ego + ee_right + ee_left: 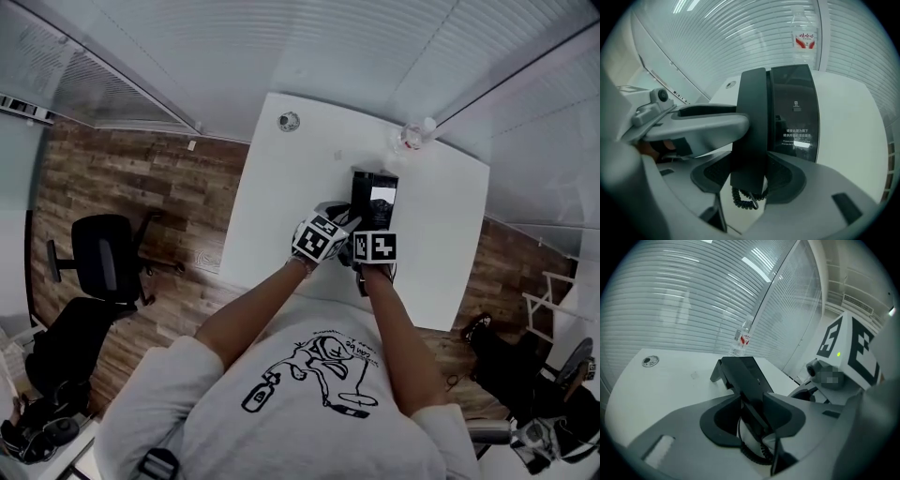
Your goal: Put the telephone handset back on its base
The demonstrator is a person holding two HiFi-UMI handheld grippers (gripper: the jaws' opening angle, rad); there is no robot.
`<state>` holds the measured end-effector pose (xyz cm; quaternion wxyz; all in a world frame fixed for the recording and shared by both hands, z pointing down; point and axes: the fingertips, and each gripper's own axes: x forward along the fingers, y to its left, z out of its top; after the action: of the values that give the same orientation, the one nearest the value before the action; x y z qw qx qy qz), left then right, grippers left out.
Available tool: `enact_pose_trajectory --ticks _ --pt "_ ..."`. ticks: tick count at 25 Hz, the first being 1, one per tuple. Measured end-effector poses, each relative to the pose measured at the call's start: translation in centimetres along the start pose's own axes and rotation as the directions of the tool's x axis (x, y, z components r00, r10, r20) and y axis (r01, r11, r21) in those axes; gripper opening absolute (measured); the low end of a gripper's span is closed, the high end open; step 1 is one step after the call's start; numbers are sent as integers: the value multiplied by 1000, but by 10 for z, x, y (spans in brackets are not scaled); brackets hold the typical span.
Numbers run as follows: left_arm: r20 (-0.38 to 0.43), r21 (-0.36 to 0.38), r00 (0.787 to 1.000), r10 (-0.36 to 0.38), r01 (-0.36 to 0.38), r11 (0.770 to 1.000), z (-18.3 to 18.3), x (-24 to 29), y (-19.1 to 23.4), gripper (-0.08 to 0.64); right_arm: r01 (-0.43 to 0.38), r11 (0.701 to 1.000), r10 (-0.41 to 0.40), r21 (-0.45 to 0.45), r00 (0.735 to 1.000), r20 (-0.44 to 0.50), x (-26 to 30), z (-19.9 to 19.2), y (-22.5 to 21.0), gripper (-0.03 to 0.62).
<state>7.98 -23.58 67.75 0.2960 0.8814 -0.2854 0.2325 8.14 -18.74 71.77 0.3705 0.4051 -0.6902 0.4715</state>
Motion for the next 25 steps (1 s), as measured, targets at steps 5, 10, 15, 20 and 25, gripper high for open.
enact_pose_trajectory --ticks 5,10,15,20,25 --pt "-7 4 1000 -13 13 1000 1 11 1 137 15 1000 -15 16 1000 -7 2 2 -10 209" --pt "-7 -12 1000 -11 11 1000 2 10 8 141 3 999 -3 35 1000 -8 4 5 -6 209" --pt "-24 9 1000 5 -4 1000 8 12 11 150 14 999 -14 38 1000 6 4 12 -7 210" --pt "-32 19 999 19 -18 1000 5 12 14 150 -18 998 15 56 998 58 5 12 -4 209" --pt "-39 44 998 42 -40 998 7 13 18 147 -50 999 47 19 991 127 5 17 -3 209"
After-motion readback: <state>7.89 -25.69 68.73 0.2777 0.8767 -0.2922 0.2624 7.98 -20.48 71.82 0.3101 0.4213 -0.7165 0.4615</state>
